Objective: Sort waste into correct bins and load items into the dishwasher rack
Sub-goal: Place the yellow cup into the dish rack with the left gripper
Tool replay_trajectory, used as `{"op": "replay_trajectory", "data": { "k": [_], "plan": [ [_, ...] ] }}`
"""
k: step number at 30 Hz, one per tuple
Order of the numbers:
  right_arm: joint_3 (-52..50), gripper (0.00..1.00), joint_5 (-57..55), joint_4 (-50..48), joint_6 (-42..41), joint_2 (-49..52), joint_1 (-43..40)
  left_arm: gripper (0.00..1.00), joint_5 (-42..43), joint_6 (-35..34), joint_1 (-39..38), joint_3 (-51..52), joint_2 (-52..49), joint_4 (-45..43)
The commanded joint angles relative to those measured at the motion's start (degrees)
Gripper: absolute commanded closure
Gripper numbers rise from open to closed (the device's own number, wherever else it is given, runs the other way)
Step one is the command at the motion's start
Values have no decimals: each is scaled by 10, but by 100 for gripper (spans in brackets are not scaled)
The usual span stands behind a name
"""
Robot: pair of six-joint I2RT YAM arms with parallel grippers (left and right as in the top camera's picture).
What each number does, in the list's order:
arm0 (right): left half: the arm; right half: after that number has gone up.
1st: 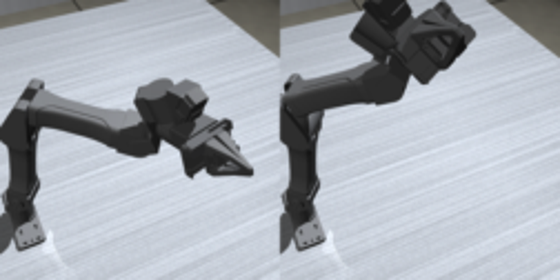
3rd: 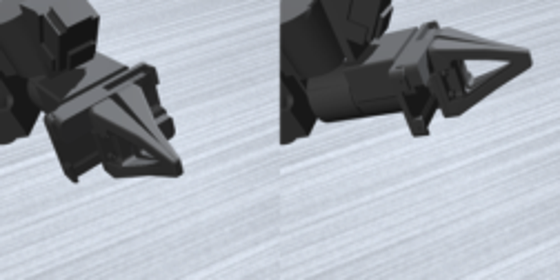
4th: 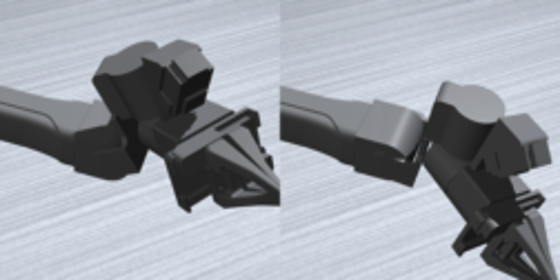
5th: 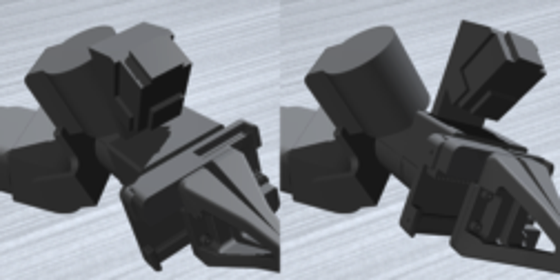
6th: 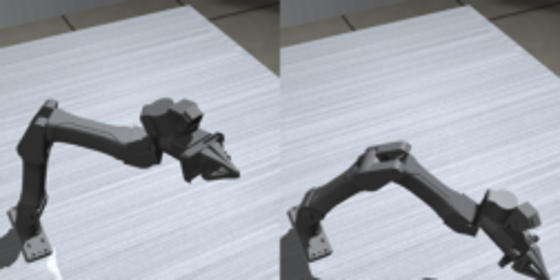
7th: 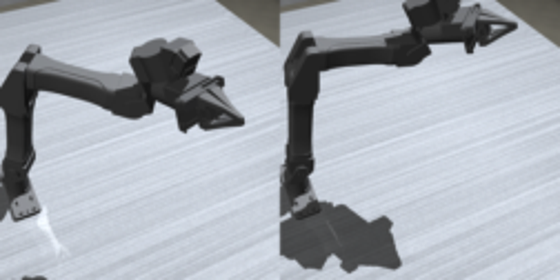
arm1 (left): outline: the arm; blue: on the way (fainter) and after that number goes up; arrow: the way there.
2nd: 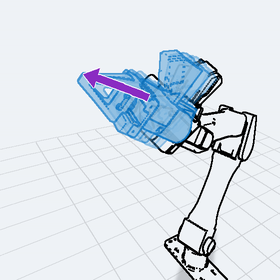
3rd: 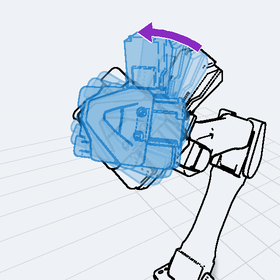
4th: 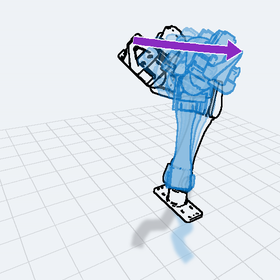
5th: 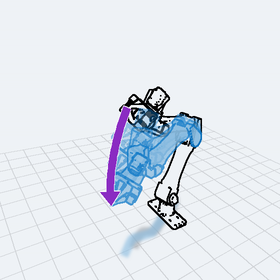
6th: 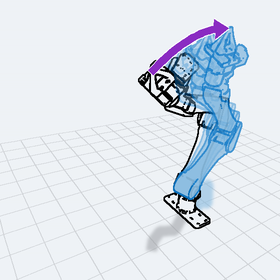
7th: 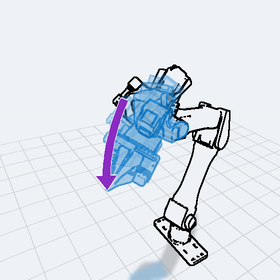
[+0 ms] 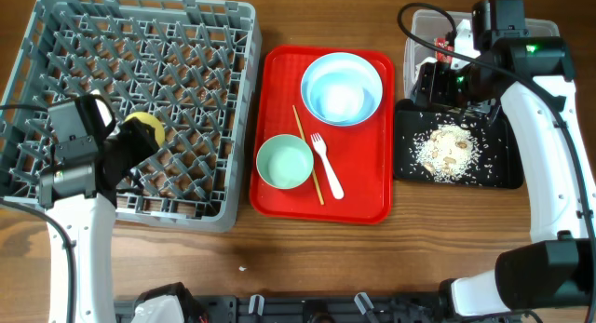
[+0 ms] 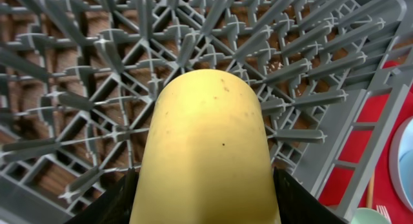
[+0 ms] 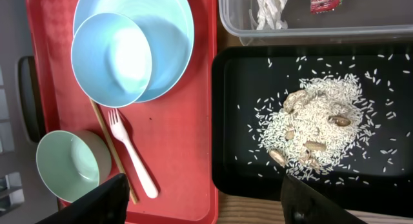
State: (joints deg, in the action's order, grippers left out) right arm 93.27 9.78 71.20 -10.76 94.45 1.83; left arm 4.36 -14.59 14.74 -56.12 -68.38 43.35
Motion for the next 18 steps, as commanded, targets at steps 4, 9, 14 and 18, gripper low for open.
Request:
{"op": "replay_trajectory", "data": {
  "k": [4,9,14,18],
  "plan": [
    [15,24,-8,1,3,-13,0,74,20,9,4,-7,-45,-10],
    [15,24,-8,2,3,-13,0,56,20,9,4,-7,-99,-40],
    [15,24,-8,8,3,-13,0,0,27,9,4,-10,-112,-70],
    [15,22,-8,9,3,-13,0,0,49,9,4,-39,-82,-56]
  ]
}}
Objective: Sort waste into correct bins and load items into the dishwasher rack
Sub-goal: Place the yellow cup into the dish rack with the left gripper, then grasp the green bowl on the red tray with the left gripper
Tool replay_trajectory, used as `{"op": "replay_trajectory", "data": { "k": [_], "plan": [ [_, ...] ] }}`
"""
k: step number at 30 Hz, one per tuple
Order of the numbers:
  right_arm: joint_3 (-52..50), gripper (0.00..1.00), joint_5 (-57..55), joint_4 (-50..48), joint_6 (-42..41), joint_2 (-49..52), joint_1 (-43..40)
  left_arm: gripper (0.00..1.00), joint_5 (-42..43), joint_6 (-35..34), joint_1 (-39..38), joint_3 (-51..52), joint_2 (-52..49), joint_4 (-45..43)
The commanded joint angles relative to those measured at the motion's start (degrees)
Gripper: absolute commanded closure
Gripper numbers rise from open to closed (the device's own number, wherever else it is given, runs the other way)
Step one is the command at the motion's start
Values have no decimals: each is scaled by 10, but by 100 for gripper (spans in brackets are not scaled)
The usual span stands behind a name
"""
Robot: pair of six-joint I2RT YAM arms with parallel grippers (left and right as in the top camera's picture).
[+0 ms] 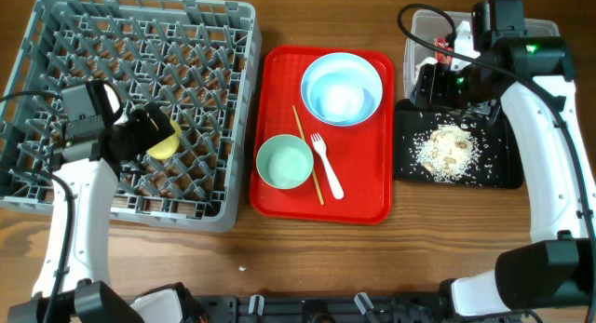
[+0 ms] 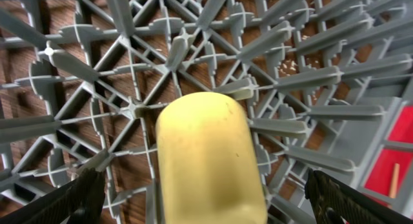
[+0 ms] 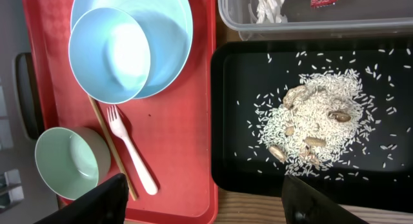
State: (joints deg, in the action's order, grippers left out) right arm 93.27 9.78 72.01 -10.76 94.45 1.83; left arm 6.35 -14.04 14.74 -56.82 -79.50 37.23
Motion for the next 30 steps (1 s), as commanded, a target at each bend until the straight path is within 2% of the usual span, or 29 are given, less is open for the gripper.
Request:
{"op": "replay_trajectory", "data": {
  "k": [1,4,8,9,14,18,23,26,29,30],
  "plan": [
    [15,17,-8,1,3,-13,0,0,44,3,1,-41,46,10],
    [15,15,-8,1,6,-13,0,0,47,2,-45,-48,100,15],
    [15,12,-10,10,17,-13,0,0,21,2,-172,-48,119,27],
    [15,9,-14,9,9,-14,0,0,19,2,-231,-48,108,26],
    [15,0,-63,13,-46,-28,-41,0,61,0,-344,-48,71,-23],
    [15,0,2,12,-42,-33,-91,0,25,0,-428,-48,2,-54],
    [15,0,2,16,-42,-33,-101,3,-66,0,-515,-48,-106,-54],
    [15,0,2,16,-42,-33,-101,11,-97,0,-549,-48,-165,-54],
    [15,0,2,16,-42,-33,-101,25,-110,0,-566,-48,-207,-54],
    [15,0,2,16,-42,-33,-101,41,-110,0,-568,-48,-218,-54]
  ]
}}
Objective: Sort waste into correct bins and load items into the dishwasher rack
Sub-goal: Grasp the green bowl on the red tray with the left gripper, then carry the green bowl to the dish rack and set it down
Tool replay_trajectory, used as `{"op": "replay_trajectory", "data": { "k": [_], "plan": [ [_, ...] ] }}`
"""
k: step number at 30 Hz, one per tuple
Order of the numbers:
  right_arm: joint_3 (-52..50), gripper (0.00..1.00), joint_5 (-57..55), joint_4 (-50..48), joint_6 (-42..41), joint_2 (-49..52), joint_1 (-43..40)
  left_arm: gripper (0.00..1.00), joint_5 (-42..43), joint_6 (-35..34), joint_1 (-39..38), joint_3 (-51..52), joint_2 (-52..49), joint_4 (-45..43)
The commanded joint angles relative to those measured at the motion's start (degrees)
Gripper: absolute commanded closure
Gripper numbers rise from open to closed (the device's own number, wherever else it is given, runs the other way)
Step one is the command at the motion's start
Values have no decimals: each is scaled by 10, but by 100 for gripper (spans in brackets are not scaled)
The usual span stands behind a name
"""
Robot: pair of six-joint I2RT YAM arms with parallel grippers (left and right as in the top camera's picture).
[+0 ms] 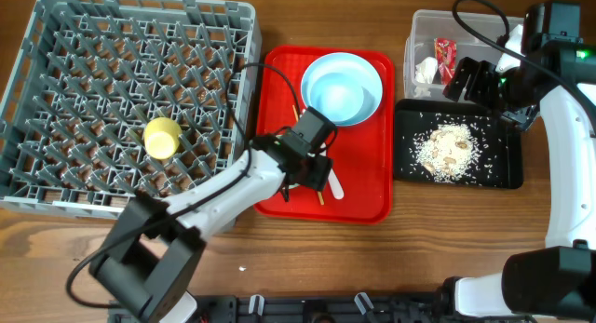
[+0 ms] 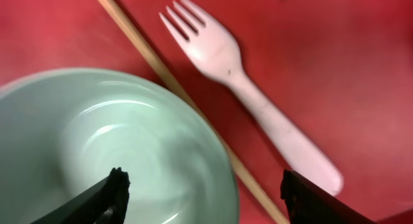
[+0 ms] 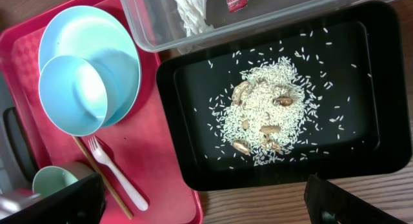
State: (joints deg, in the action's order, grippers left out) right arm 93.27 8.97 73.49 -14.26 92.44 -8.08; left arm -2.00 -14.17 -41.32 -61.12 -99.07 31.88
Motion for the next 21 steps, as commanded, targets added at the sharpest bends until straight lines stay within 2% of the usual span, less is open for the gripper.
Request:
{"op": "replay_trajectory", "data": {
  "k": [1,2,3,5,9,12,17,21],
  "plan": [
    [15,0,10,1,-7,-13,-2,55,-26,1,-7,-5,-26,0],
    [15,0,10,2,-7,-13,-2,67,-26,1,-7,-5,-28,0],
    [15,0,10,2,-7,-13,-2,75,-26,1,-7,-5,-29,0],
    [15,0,10,3,-7,-13,-2,80,-26,1,-9,-4,-30,0],
    [15,0,10,7,-7,-13,-2,81,-26,1,-17,6,-30,2],
    [15,0,10,8,-7,-13,-2,95,-26,1,-19,6,-30,-2],
    [15,0,10,9,-7,-13,-2,96,-26,1,-19,-18,-19,4],
    [15,0,10,9,-7,-13,-2,96,-27,5,-19,-85,25,40]
  ]
}}
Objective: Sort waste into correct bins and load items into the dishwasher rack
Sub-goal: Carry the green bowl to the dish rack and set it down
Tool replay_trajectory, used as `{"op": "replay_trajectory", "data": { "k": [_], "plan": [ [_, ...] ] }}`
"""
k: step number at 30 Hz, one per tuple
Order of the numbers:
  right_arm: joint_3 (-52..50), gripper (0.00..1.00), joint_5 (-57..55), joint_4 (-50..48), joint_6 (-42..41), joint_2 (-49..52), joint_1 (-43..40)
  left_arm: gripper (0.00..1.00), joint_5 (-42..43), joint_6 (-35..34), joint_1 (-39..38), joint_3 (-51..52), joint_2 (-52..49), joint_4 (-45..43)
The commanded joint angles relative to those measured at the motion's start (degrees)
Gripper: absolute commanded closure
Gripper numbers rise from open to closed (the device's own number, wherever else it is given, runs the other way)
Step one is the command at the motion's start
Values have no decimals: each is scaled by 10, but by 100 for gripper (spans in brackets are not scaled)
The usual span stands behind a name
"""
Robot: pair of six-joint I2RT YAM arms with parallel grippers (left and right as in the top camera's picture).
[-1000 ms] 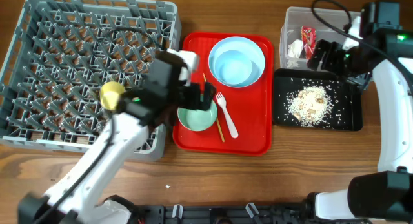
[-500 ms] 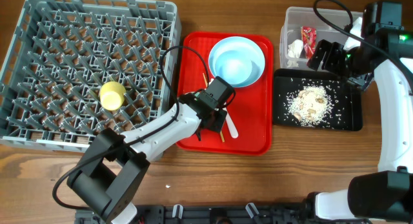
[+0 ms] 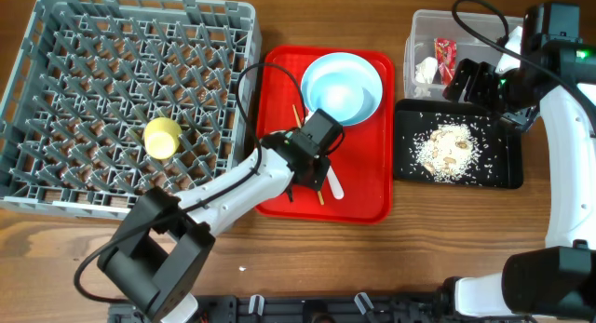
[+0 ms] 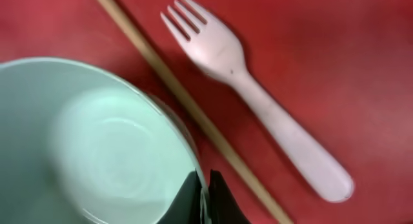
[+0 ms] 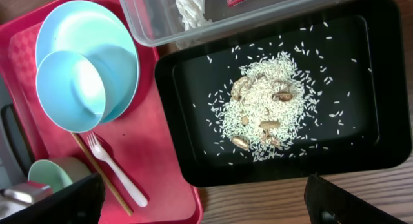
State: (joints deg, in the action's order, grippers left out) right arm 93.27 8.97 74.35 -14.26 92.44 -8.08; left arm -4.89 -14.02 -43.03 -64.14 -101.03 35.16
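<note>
My left gripper (image 4: 203, 197) is shut on the near rim of the pale green bowl (image 4: 97, 146), which sits on the red tray (image 3: 363, 197). A white fork (image 4: 258, 114) and a wooden chopstick (image 4: 187, 108) lie right beside the bowl. The overhead view has the left gripper (image 3: 310, 163) covering most of the bowl. A light blue bowl on a blue plate (image 3: 341, 88) is at the tray's far end. A yellow cup (image 3: 162, 138) stands upside down in the grey dishwasher rack (image 3: 56, 44). My right gripper (image 5: 203, 208) hangs open, high over the black tray's front edge, holding nothing.
The black tray (image 3: 453, 146) at the right holds a heap of rice and peanut scraps. Behind it a clear bin (image 3: 438, 44) holds crumpled tissue and a red wrapper. Bare wooden table runs along the front edge.
My left gripper's jaws stood open on either side of the green bowl's rim; now they are shut on that rim. The right arm has hardly moved.
At first my left gripper held the yellow cup over the rack. Then the cup stood in the rack and the jaws were open. Later the gripper was over the green bowl on the tray, open, and now grips its rim. My right gripper shifted right, still open.
</note>
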Motion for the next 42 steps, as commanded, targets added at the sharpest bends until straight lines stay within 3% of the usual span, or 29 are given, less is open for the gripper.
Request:
{"op": "replay_trajectory", "data": {
  "k": [1,8,14,17,22,27,30,42],
  "plan": [
    [15,0,10,1,-7,-13,-2,96,0,4,1,-71,59,11],
    [15,0,9,1,-2,-13,-2,96,39,4,135,-109,163,15],
    [15,0,10,1,6,-13,-2,96,370,49,353,-109,169,-27],
    [14,0,10,1,6,-13,-2,96,485,51,447,-109,139,-64],
    [13,0,10,2,7,-13,-2,96,649,50,541,-109,55,-121],
    [12,0,10,3,7,-13,-2,96,739,39,598,-109,-31,-165],
    [11,0,10,9,7,-13,-2,96,778,-1,627,-109,-71,-219],
    [11,0,10,12,6,-13,-2,96,887,-32,650,-109,-118,-311]
  ]
}}
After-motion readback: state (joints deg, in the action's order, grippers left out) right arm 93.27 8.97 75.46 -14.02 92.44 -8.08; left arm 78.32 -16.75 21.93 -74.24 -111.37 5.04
